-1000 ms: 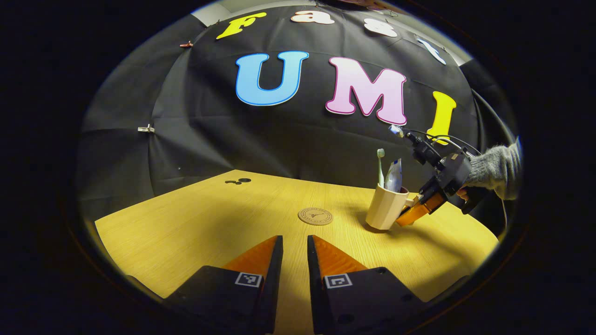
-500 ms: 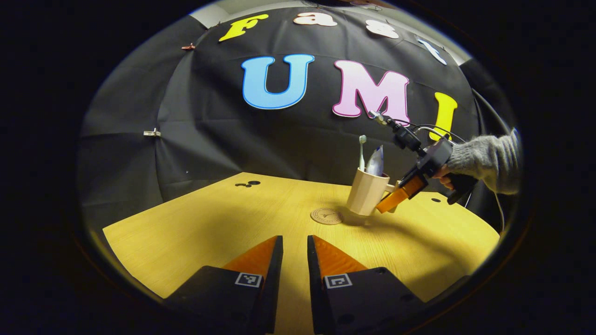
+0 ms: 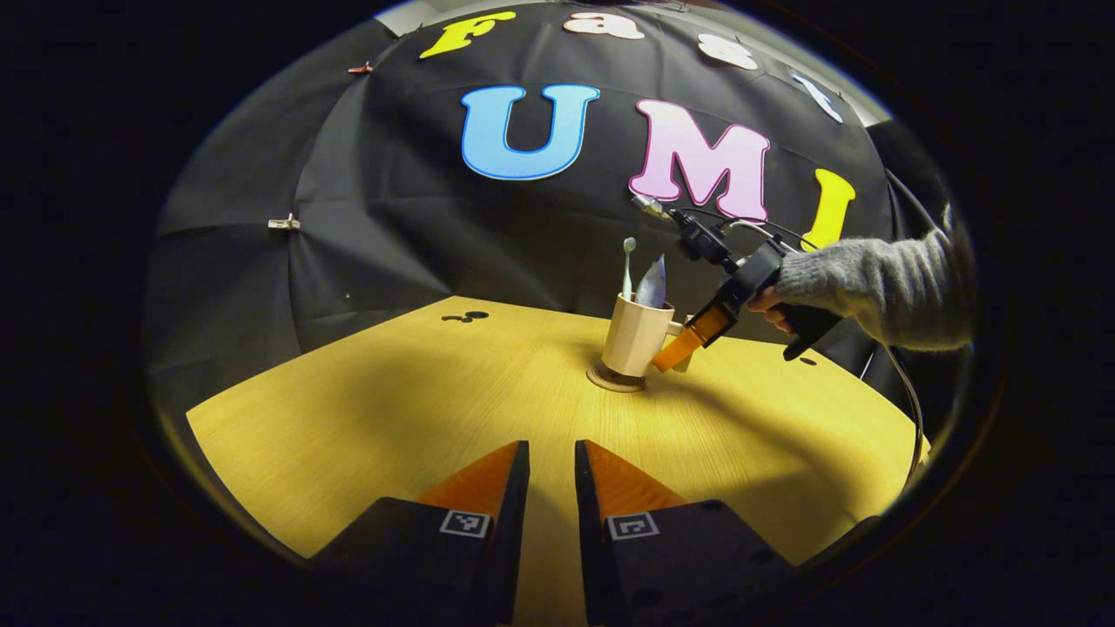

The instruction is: Put the toothbrush and toothpaste on the desktop into the cup, then pick up the cup and place it on the coaster on the desktop.

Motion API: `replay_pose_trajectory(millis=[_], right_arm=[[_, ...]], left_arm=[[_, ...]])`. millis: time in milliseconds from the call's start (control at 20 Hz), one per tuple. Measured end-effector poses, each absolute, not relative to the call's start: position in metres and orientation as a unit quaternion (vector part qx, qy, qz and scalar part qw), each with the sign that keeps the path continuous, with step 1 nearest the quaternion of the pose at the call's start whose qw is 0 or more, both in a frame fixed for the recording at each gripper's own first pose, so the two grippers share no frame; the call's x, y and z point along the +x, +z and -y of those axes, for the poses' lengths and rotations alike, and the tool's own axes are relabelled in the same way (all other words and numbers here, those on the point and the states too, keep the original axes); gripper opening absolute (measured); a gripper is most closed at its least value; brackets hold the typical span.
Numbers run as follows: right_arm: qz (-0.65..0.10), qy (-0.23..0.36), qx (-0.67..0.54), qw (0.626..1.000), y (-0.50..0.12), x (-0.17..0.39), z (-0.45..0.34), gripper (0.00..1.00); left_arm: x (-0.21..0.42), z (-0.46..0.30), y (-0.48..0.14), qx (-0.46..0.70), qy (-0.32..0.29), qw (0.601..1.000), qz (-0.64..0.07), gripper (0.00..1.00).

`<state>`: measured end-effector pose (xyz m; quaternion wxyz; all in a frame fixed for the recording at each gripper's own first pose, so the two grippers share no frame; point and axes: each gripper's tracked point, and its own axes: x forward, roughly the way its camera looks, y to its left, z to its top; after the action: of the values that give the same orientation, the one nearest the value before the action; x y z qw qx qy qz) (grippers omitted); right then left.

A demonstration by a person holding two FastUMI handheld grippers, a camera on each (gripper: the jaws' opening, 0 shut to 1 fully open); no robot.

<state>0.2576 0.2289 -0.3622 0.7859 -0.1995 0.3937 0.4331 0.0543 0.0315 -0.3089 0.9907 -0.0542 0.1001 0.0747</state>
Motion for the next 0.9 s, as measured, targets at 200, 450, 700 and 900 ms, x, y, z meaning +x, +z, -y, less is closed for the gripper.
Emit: replay_pose_trajectory(millis=[200, 450, 700, 900], right_arm=[[-0.404, 0.426, -0.213, 0.781, -0.377, 0.269, -0.244, 0.25], [-0.415, 0.426, -0.224, 0.772, -0.377, 0.266, -0.238, 0.25], [-0.414, 0.426, -0.218, 0.774, -0.378, 0.263, -0.239, 0.24], [-0.397, 0.417, -0.205, 0.792, -0.369, 0.274, -0.237, 0.62]], left_arm=[[0.062, -0.04, -0.314, -0.062, 0.073, 0.99, -0.106, 0.35], [0.072, -0.051, -0.318, -0.069, 0.072, 0.989, -0.107, 0.33], [0.077, -0.052, -0.319, -0.07, 0.068, 0.989, -0.114, 0.33], [0.08, -0.047, -0.319, -0.07, 0.066, 0.989, -0.116, 0.33]])
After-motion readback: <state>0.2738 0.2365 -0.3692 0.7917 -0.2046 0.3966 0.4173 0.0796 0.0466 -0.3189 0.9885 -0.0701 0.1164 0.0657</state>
